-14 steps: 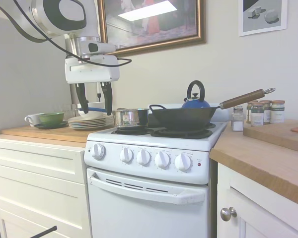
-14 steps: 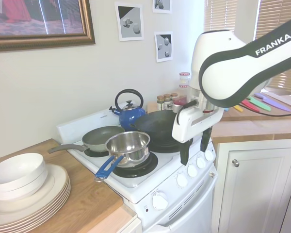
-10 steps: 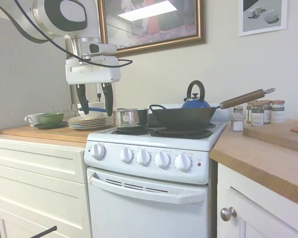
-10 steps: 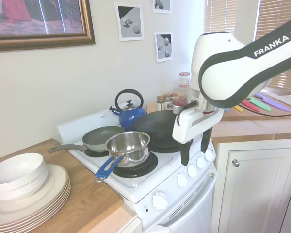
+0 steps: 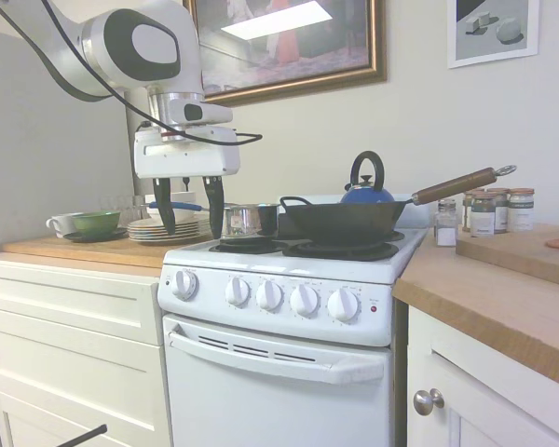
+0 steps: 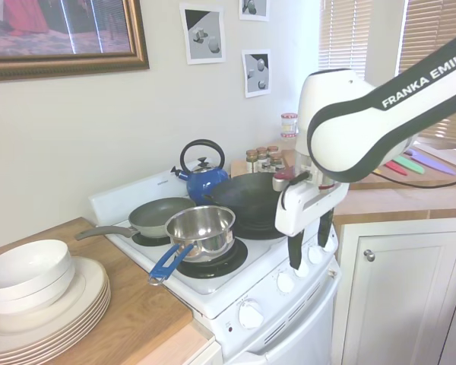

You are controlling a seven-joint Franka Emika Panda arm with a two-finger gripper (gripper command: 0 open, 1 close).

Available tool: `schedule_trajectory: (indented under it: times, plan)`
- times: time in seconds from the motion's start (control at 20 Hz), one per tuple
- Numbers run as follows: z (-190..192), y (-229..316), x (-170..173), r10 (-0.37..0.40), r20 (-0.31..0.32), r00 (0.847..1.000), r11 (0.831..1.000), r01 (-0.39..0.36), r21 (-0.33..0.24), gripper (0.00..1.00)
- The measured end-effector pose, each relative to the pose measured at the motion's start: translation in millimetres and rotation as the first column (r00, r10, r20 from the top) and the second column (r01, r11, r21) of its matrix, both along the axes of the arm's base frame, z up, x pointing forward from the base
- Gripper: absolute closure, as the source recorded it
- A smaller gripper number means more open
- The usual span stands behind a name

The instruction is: Turn on the stove on the top left

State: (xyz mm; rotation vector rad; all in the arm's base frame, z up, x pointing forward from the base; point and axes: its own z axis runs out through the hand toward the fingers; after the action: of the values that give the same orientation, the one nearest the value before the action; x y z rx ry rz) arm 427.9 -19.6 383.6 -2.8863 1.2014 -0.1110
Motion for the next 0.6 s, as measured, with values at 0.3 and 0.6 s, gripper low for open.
schedule_trajectory:
  times: [0.3,0.6]
  plan:
    - [-38,-16,17,0.006,-0.041,0.999,1.000,-0.007,-0.009,1.00]
    - [-51,-28,27,0.006,-0.039,0.999,0.999,-0.007,-0.042,1.00]
